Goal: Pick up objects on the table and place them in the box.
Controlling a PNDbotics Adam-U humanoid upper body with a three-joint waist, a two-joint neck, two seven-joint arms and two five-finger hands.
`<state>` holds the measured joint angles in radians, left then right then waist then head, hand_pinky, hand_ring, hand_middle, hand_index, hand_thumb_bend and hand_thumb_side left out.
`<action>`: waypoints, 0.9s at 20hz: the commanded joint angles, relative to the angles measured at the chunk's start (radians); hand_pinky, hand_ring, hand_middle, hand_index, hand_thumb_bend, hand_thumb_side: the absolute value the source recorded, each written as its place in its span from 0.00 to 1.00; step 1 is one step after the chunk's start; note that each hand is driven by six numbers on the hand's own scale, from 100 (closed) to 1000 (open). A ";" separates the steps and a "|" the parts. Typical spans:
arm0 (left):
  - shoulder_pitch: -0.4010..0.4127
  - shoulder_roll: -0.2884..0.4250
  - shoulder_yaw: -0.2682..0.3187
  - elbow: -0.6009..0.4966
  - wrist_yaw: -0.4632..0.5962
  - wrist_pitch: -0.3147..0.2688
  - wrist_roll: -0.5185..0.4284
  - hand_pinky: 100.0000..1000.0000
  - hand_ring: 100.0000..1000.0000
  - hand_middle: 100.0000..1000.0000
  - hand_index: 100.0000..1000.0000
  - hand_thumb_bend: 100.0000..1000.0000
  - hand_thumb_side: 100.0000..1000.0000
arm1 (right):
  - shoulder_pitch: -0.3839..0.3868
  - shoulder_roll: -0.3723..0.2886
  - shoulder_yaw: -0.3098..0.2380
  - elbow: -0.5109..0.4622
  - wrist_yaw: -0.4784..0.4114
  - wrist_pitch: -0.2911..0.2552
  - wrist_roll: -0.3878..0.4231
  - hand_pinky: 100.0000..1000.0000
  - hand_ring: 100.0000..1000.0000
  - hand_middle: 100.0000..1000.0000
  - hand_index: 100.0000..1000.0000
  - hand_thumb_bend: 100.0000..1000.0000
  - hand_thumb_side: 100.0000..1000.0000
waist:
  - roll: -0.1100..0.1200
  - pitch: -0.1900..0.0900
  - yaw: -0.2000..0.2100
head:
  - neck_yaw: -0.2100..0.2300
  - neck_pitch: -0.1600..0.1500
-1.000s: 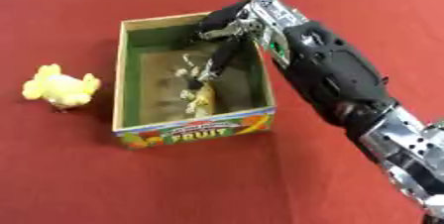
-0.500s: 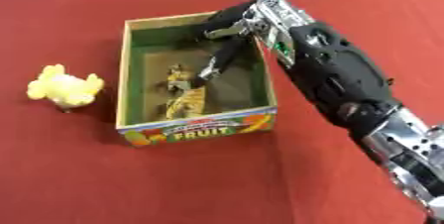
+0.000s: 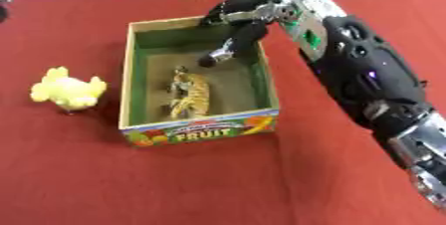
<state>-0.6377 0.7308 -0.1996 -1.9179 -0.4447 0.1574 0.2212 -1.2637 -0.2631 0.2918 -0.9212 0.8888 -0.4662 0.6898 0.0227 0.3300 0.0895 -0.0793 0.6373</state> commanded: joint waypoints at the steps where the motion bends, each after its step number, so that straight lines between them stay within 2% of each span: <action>1: -0.044 0.038 -0.062 0.059 -0.050 -0.010 -0.047 0.57 0.79 0.79 0.89 0.00 0.53 | -0.001 -0.053 -0.033 -0.093 -0.053 -0.136 0.056 0.86 0.95 0.87 0.97 0.37 0.98 | 0.004 -0.028 -0.002 | 0.004 -0.016; 3: -0.071 0.040 -0.104 0.108 -0.080 -0.019 -0.077 0.58 0.79 0.79 0.91 0.00 0.52 | 0.021 -0.075 -0.047 -0.143 -0.083 -0.150 0.026 0.86 0.95 0.87 0.97 0.42 1.00 | 0.005 -0.028 -0.006 | 0.004 -0.016; 4: -0.084 0.042 -0.120 0.131 -0.094 -0.026 -0.092 0.59 0.79 0.80 0.92 0.00 0.53 | 0.031 -0.084 -0.052 -0.166 -0.098 -0.150 0.011 0.86 0.95 0.86 0.96 0.33 0.99 | 0.007 -0.029 -0.008 | 0.005 -0.015; 7: -0.118 0.046 -0.159 0.198 -0.136 -0.048 -0.134 0.60 0.80 0.80 0.94 0.07 0.57 | 0.067 -0.113 -0.082 -0.235 -0.140 -0.145 -0.031 0.86 0.94 0.85 0.96 0.28 1.00 | 0.010 -0.030 -0.016 | 0.013 -0.010; 9: -0.135 0.044 -0.181 0.246 -0.166 -0.065 -0.163 0.61 0.81 0.81 0.96 0.18 0.65 | 0.093 -0.137 -0.103 -0.282 -0.169 -0.131 -0.060 0.85 0.94 0.84 0.96 0.21 1.00 | 0.011 -0.030 -0.023 | 0.020 -0.003; 11: -0.145 0.037 -0.199 0.297 -0.198 -0.080 -0.195 0.62 0.81 0.82 0.97 0.22 0.69 | 0.122 -0.160 -0.122 -0.334 -0.201 -0.109 -0.092 0.85 0.93 0.83 0.95 0.19 1.00 | 0.012 -0.029 -0.030 | 0.028 0.004; 14: -0.151 0.029 -0.219 0.373 -0.244 -0.108 -0.242 0.64 0.82 0.84 1.00 0.43 0.82 | 0.167 -0.194 -0.139 -0.410 -0.248 -0.072 -0.139 0.85 0.93 0.83 0.95 0.18 1.00 | 0.013 -0.028 -0.038 | 0.035 0.007; 18: -0.154 0.032 -0.236 0.472 -0.305 -0.147 -0.303 0.65 0.83 0.86 1.00 0.55 0.83 | 0.235 -0.232 -0.156 -0.509 -0.309 -0.015 -0.199 0.86 0.93 0.82 0.95 0.18 1.00 | 0.014 -0.029 -0.045 | 0.041 0.005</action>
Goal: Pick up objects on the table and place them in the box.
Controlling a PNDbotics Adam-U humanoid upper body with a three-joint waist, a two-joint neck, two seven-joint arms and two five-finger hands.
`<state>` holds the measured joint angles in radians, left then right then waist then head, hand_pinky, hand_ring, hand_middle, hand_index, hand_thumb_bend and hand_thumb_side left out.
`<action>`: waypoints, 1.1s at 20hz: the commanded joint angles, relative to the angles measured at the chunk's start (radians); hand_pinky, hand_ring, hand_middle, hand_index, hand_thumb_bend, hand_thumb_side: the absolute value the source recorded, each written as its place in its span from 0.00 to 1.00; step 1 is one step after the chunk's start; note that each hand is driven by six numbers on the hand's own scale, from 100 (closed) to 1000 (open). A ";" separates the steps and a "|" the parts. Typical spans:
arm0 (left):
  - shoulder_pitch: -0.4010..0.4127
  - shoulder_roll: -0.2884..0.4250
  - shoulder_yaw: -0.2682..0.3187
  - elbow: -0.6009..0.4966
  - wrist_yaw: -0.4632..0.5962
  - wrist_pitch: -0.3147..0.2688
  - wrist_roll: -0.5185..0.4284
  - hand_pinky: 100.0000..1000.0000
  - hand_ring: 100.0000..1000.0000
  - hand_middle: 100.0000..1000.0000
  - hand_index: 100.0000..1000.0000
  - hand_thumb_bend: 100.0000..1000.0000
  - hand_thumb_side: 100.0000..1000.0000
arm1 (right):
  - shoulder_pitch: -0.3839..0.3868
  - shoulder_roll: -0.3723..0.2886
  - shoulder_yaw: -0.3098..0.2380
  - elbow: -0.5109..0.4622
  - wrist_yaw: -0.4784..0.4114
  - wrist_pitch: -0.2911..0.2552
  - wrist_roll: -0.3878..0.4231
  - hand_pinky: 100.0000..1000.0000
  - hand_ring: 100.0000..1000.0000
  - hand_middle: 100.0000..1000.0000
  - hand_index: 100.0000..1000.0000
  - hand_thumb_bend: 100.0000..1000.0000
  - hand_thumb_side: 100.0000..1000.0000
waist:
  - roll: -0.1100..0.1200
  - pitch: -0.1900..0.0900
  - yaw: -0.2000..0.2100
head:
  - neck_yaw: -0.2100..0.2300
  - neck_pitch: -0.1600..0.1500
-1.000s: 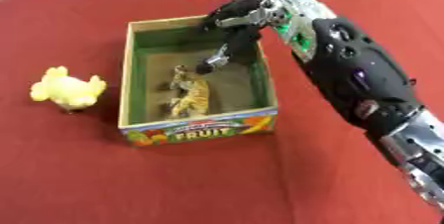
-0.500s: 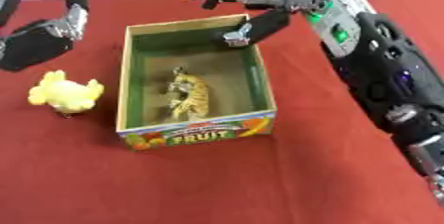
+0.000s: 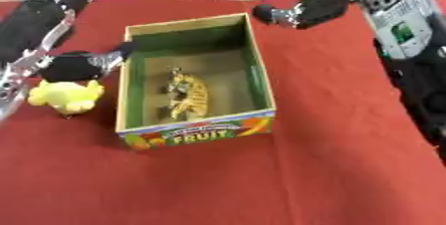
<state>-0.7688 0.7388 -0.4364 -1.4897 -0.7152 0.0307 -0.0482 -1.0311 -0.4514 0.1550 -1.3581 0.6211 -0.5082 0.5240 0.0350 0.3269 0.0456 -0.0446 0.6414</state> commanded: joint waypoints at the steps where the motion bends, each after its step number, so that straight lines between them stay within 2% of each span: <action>1: -0.025 0.026 0.000 0.069 -0.050 -0.033 -0.049 0.66 0.84 0.86 1.00 0.56 0.83 | 0.022 -0.053 -0.022 -0.097 -0.056 0.042 -0.049 0.86 0.93 0.82 0.95 0.18 1.00 | 0.002 -0.026 -0.002 | 0.008 0.000; 2: -0.026 0.028 0.001 0.091 -0.065 -0.044 -0.064 0.66 0.85 0.87 1.00 0.61 0.81 | 0.039 -0.063 -0.024 -0.122 -0.072 0.057 -0.064 0.86 0.93 0.82 0.95 0.18 1.00 | 0.002 -0.026 -0.003 | 0.009 -0.001; 6: -0.021 0.046 0.016 0.150 -0.125 -0.091 -0.124 0.67 0.86 0.89 1.00 0.65 0.78 | 0.112 -0.106 -0.043 -0.219 -0.132 0.117 -0.081 0.86 0.93 0.82 0.95 0.18 1.00 | 0.002 -0.027 -0.003 | 0.011 -0.003; 11: -0.006 0.072 0.073 0.158 -0.200 -0.156 -0.198 0.68 0.87 0.90 1.00 0.66 0.78 | 0.192 -0.153 -0.089 -0.341 -0.206 0.192 -0.032 0.86 0.93 0.82 0.95 0.18 1.00 | 0.002 -0.027 -0.001 | 0.011 -0.005; 15: 0.000 0.089 0.134 0.142 -0.265 -0.195 -0.264 0.68 0.87 0.90 1.00 0.70 0.77 | 0.234 -0.174 -0.119 -0.406 -0.271 0.257 0.011 0.87 0.93 0.82 0.95 0.17 1.00 | 0.002 -0.027 0.001 | 0.010 -0.006; 18: -0.001 0.095 0.174 0.128 -0.311 -0.216 -0.313 0.68 0.87 0.90 1.00 0.64 0.83 | 0.251 -0.183 -0.133 -0.428 -0.312 0.306 0.031 0.87 0.93 0.81 0.95 0.17 1.00 | 0.003 -0.026 0.002 | 0.010 -0.006; 22: -0.020 0.078 0.213 0.056 -0.282 -0.216 -0.376 0.68 0.87 0.90 1.00 0.58 0.89 | 0.268 -0.188 -0.144 -0.452 -0.312 0.369 0.041 0.87 0.93 0.82 0.95 0.18 1.00 | 0.003 -0.024 0.005 | 0.012 -0.008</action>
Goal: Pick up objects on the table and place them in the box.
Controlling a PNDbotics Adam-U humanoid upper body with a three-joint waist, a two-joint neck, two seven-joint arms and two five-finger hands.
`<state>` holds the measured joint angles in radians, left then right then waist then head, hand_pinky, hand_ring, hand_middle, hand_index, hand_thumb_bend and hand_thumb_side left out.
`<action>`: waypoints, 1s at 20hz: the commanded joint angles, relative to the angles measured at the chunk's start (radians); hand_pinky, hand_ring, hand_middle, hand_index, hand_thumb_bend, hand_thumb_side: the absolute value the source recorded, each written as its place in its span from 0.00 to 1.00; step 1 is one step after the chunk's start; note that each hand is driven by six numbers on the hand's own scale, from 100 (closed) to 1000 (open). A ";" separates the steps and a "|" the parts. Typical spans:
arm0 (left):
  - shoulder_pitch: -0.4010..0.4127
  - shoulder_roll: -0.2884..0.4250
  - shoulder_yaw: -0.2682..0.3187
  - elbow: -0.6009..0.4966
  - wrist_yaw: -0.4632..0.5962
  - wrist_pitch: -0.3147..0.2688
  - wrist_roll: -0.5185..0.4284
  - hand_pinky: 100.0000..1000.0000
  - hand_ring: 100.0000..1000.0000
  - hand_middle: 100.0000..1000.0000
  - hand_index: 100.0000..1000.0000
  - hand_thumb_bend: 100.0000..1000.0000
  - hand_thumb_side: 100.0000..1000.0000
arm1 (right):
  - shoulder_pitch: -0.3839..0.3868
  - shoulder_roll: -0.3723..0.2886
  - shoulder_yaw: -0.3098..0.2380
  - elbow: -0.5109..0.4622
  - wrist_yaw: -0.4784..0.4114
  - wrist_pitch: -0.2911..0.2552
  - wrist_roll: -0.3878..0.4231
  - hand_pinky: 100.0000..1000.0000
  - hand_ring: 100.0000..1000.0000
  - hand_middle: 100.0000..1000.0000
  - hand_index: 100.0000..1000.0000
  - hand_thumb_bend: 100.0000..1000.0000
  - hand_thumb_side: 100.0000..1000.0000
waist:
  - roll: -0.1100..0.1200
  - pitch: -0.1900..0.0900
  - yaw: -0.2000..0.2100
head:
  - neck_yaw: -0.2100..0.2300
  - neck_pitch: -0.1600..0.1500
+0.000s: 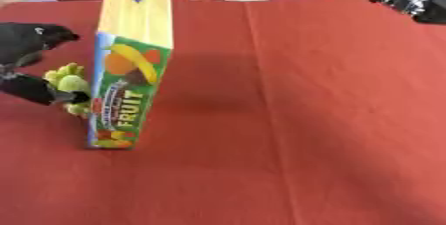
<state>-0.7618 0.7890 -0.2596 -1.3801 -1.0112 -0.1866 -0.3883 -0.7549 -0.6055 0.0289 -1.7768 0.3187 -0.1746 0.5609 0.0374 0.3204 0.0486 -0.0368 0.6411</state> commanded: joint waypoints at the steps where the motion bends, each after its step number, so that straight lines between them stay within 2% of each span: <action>1: -0.034 0.025 0.042 -0.077 0.029 0.007 -0.051 0.68 0.87 0.90 1.00 0.57 0.90 | -0.006 -0.034 -0.019 -0.041 -0.007 0.051 0.006 0.87 0.93 0.82 0.95 0.18 1.00 | 0.001 -0.018 0.002 | 0.006 -0.009; 6: -0.057 0.024 0.052 -0.166 0.083 0.049 -0.135 0.68 0.87 0.90 1.00 0.56 0.88 | 0.000 -0.032 -0.012 -0.088 -0.008 0.134 0.017 0.87 0.93 0.82 0.95 0.18 1.00 | 0.005 -0.018 0.001 | 0.012 -0.013; 10: -0.062 0.026 0.059 -0.193 0.097 0.075 -0.203 0.68 0.87 0.90 1.00 0.57 0.87 | 0.002 -0.030 -0.011 -0.123 -0.015 0.189 0.021 0.87 0.92 0.82 0.95 0.18 1.00 | 0.009 -0.018 0.001 | 0.013 -0.017; 20: -0.059 0.036 0.078 -0.260 0.121 0.113 -0.379 0.68 0.87 0.90 1.00 0.59 0.84 | 0.006 -0.023 -0.014 -0.141 -0.019 0.210 0.023 0.87 0.92 0.82 0.95 0.18 1.00 | 0.008 -0.021 -0.001 | 0.015 -0.017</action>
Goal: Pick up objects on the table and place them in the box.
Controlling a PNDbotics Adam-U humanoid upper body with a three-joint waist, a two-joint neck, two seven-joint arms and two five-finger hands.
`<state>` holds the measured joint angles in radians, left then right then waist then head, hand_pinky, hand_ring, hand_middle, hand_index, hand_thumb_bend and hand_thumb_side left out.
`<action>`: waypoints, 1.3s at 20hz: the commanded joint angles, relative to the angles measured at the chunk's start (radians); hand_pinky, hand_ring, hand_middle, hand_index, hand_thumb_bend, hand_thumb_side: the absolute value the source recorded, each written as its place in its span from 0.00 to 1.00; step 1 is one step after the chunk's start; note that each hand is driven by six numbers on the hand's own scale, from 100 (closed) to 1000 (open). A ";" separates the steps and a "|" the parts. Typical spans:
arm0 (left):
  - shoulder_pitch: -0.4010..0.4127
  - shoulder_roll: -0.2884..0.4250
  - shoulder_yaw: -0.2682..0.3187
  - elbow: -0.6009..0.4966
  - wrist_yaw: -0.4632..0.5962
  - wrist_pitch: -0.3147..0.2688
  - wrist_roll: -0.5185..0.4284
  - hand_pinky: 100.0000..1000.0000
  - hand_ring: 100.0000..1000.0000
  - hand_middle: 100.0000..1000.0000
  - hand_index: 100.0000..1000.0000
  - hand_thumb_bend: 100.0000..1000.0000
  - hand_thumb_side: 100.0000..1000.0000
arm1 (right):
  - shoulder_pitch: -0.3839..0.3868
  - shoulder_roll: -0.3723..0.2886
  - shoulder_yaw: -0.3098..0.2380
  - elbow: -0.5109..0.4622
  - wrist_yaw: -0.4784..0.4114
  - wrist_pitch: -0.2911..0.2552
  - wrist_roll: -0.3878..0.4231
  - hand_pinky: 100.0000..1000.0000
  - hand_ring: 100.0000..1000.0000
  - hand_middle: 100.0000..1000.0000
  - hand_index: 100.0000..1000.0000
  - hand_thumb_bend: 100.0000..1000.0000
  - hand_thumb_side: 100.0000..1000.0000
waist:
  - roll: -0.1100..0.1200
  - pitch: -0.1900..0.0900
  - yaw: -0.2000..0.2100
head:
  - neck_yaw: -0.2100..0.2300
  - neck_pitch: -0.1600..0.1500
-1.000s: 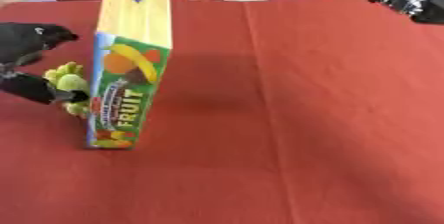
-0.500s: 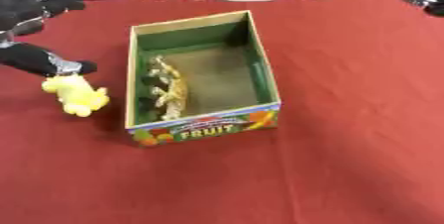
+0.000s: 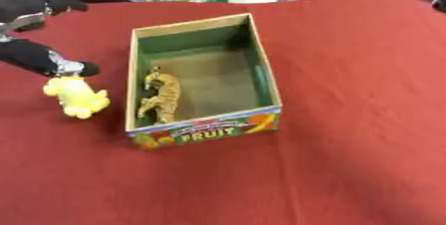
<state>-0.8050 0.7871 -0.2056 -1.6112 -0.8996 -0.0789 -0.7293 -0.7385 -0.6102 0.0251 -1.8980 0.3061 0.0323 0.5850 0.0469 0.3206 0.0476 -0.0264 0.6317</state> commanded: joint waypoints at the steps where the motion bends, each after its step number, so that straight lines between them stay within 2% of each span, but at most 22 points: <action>1: -0.016 0.039 0.027 -0.036 0.012 0.007 -0.055 0.68 0.87 0.90 1.00 0.60 0.84 | -0.011 -0.019 -0.010 -0.021 -0.006 0.004 -0.002 0.87 0.92 0.82 0.95 0.19 1.00 | -0.001 -0.021 0.001 | 0.005 -0.008; 4: -0.017 0.039 0.031 -0.054 0.024 0.014 -0.108 0.68 0.87 0.90 1.00 0.62 0.82 | -0.010 -0.017 -0.011 -0.020 -0.005 0.006 -0.004 0.87 0.92 0.82 0.95 0.18 1.00 | -0.002 -0.020 0.003 | 0.005 -0.009; 7: -0.008 0.045 0.019 -0.059 0.034 0.011 -0.159 0.69 0.87 0.90 1.00 0.68 0.73 | -0.008 -0.014 -0.012 -0.018 -0.003 0.009 -0.004 0.87 0.92 0.82 0.95 0.18 1.00 | -0.003 -0.018 0.004 | 0.006 -0.008; 14: 0.015 0.056 -0.021 -0.007 0.006 -0.008 -0.178 0.69 0.88 0.91 1.00 0.69 0.66 | -0.004 -0.009 -0.013 -0.015 0.000 0.012 -0.001 0.87 0.92 0.82 0.95 0.18 1.00 | -0.005 -0.015 0.002 | 0.008 -0.008; 20: 0.026 0.049 -0.043 0.020 -0.010 -0.016 -0.178 0.69 0.88 0.91 1.00 0.66 0.62 | 0.000 -0.002 -0.013 -0.016 0.000 0.017 0.000 0.87 0.92 0.82 0.95 0.18 1.00 | -0.006 -0.013 0.001 | 0.008 -0.009; 26: 0.022 0.031 -0.068 0.056 -0.053 -0.025 -0.178 0.69 0.88 0.90 1.00 0.56 0.56 | 0.004 0.002 -0.016 -0.018 0.000 0.021 -0.002 0.87 0.92 0.82 0.95 0.18 1.00 | -0.009 -0.012 -0.004 | 0.008 -0.009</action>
<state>-0.7662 0.7996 -0.2779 -1.5559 -0.9390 -0.0994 -0.9074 -0.7213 -0.5987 0.0239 -1.8985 0.3061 0.0486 0.5855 0.0396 0.3262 0.0430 -0.0195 0.6317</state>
